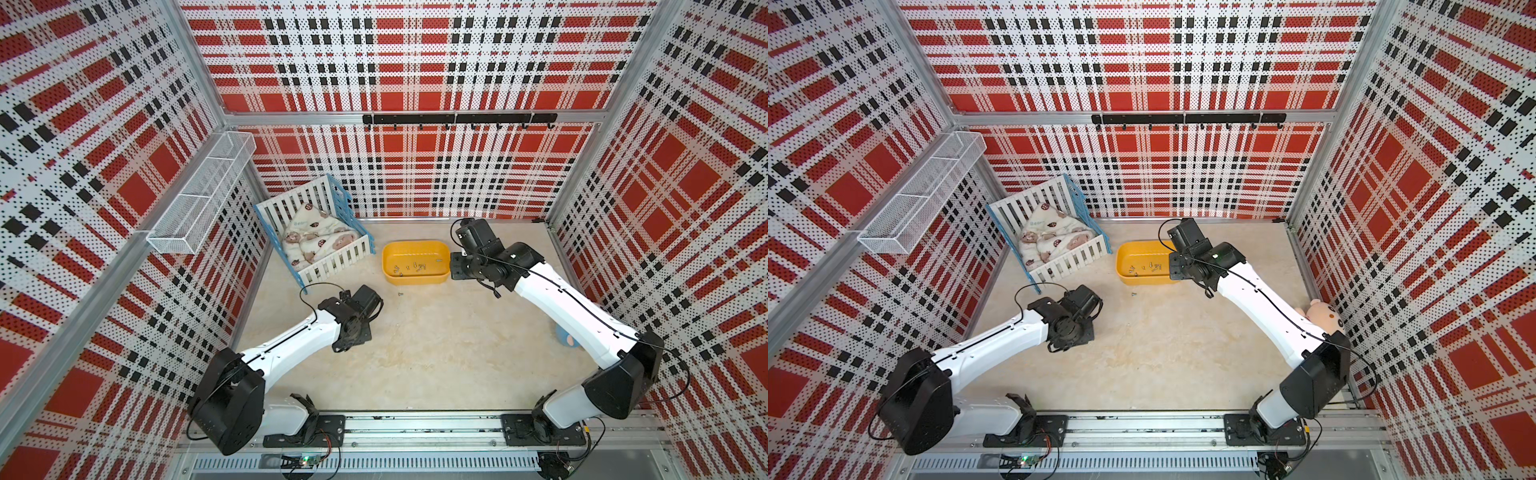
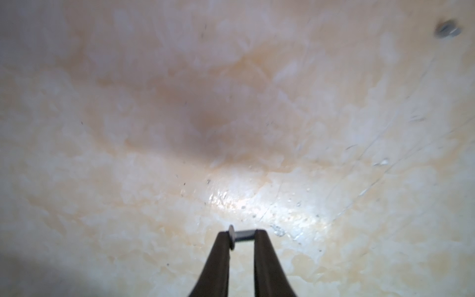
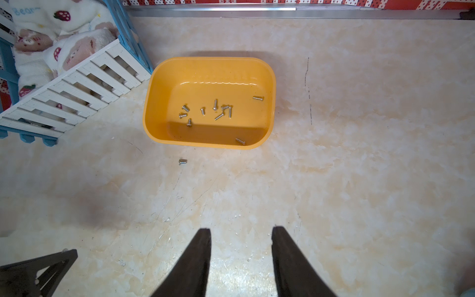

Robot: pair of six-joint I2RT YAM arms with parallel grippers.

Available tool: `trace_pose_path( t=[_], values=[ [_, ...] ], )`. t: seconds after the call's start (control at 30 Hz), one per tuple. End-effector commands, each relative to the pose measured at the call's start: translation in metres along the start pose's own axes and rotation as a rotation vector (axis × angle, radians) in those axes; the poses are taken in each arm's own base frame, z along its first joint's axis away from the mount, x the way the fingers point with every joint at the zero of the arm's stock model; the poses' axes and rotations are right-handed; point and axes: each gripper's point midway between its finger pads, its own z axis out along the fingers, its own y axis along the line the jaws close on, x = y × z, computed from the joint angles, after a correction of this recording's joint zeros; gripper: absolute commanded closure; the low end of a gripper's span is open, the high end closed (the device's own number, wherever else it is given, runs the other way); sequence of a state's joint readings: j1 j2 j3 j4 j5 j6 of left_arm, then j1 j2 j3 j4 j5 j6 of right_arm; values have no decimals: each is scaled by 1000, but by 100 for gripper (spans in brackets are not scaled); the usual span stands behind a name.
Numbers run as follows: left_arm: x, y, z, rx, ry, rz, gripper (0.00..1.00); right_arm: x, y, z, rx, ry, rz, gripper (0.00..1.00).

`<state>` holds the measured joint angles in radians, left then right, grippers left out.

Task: Put the screws on the desktop into the storage box
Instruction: Pick up the screw from the center of the board, then place the screw in the storage box.

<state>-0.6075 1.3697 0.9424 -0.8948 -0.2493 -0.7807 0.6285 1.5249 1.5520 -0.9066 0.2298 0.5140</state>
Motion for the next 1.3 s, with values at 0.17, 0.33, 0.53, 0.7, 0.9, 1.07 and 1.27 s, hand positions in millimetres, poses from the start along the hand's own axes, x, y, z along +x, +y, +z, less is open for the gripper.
trace_pose_path(
  t=[0.17, 0.33, 0.53, 0.7, 0.9, 1.07, 1.27],
  values=[
    [-81, -59, -15, 26, -125, 63, 82, -4, -6, -19, 7, -50, 16, 55],
    [-127, -118, 1, 111, -152, 65, 82, -5, -10, -27, 21, -60, 19, 55],
    [-163, -176, 36, 176, -138, 86, 84, -7, -13, -33, 28, -66, 17, 55],
    [-177, -206, 72, 214, -102, 82, 84, -6, -15, -34, 36, -60, 12, 55],
    [-185, -215, 103, 215, -65, 73, 83, -4, -15, -28, 43, -45, 7, 55],
    [-190, -212, 113, 208, -55, 68, 70, -3, -13, -23, 44, -33, 3, 54],
    [-205, -210, 95, 214, -103, 69, 56, -2, -11, -21, 39, -26, 3, 52]
  ],
)
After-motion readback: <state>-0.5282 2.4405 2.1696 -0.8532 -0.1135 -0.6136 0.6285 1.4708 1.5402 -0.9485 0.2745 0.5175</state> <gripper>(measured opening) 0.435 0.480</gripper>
